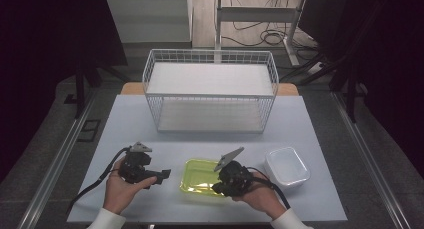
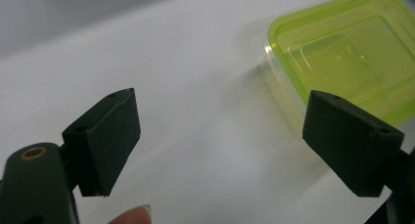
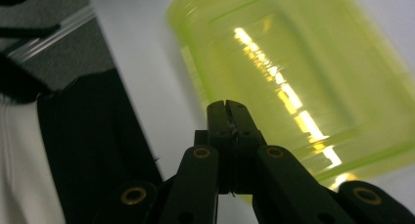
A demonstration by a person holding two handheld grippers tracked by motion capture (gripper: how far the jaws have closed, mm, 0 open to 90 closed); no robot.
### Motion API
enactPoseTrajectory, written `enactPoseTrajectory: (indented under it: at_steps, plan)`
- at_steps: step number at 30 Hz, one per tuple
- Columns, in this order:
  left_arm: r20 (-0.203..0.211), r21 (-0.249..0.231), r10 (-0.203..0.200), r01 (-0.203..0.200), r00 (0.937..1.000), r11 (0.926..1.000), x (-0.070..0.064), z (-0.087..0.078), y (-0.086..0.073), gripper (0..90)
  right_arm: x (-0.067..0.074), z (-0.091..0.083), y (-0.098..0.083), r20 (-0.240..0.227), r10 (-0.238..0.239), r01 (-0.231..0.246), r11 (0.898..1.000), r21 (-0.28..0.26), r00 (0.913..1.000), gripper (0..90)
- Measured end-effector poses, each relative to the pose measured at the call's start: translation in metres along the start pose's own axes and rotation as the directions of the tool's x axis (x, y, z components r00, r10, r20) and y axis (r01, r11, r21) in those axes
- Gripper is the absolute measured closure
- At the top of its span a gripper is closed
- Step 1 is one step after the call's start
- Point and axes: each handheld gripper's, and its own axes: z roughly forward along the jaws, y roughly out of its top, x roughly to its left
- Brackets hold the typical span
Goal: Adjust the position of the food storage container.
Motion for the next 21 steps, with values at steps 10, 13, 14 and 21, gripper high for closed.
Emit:
enactPoseTrajectory:
  at_steps: [10,13,14,21]
  plan:
    - [-0.013,0.010,0.004,-0.004,0.9999,0.9999,-0.001,0.002,-0.002,13.4,0.017,0.034,-0.006,-0.015,-0.090,0.091,0.991,0.100,0.9959,88.6]
    - [-0.022,-0.004,-0.006,0.006,0.9998,1.0000,-0.002,0.002,-0.003,13.6,0.014,0.039,-0.004,-0.007,-0.092,0.092,0.991,0.101,0.9957,88.6]
    - [-0.021,-0.004,-0.004,0.004,0.9998,1.0000,-0.002,0.002,-0.003,13.7,0.012,0.039,-0.004,-0.008,-0.091,0.091,0.991,0.099,0.9958,88.6]
    - [-0.021,0.012,0.009,-0.008,0.9997,0.9999,-0.002,0.003,-0.003,13.6,-0.005,0.039,0.002,0.016,-0.048,0.047,0.996,0.079,0.9987,88.6]
